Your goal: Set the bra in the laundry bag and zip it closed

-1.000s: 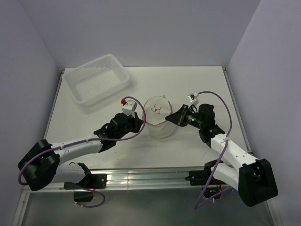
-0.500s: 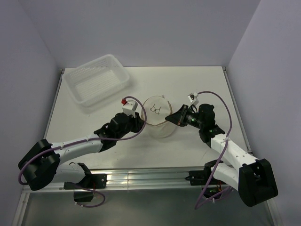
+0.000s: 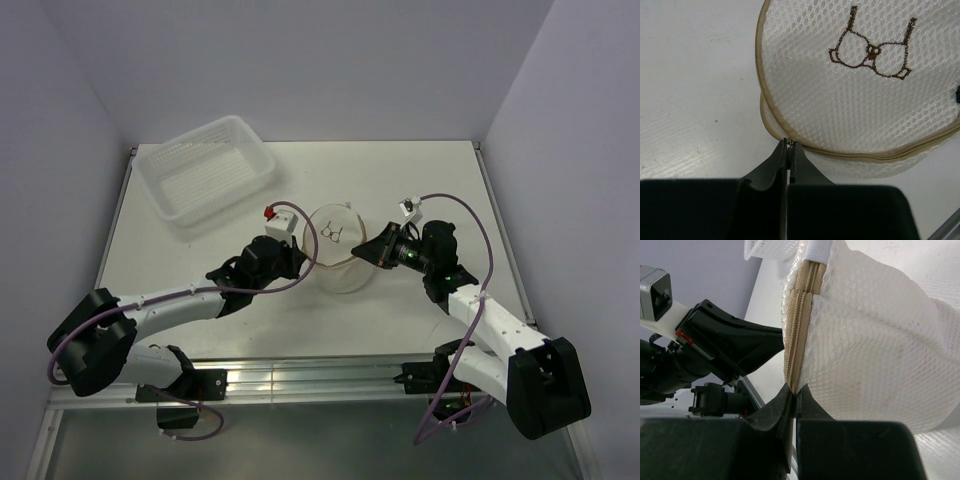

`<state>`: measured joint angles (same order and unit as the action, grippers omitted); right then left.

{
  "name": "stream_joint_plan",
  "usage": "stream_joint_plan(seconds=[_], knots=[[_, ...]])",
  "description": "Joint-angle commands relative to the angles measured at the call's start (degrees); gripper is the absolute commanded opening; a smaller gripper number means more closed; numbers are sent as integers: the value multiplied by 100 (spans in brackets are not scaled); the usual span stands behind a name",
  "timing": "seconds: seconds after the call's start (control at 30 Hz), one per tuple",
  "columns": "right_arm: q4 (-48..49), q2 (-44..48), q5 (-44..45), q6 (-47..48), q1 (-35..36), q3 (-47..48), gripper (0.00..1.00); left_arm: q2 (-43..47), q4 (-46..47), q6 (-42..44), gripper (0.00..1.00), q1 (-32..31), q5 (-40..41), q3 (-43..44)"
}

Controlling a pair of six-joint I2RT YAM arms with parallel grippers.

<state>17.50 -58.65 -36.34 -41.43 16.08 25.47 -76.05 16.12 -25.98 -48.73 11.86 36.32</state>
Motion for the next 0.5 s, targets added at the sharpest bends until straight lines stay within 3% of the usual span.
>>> stream_joint_plan(seconds=[0.0,0.2,0.3,0.43,0.47], knots=[[228,170,-93,74,-34,54,0,-76,58,128,0,-23,106,244],[132,-31,38,170,-61,220,0,344,-21,31,0,-23,299,78],[-359,-321,530,267,-61,580,4,791,-56,-127,0,-23,300,-177],[-748,-866,689,311,-52,1528,48,1302,-276,-206,0,-539,879,-441],[-756,-1076,698,285,-43,1652,67,1390,-293,-319,0,-611,993,-537]])
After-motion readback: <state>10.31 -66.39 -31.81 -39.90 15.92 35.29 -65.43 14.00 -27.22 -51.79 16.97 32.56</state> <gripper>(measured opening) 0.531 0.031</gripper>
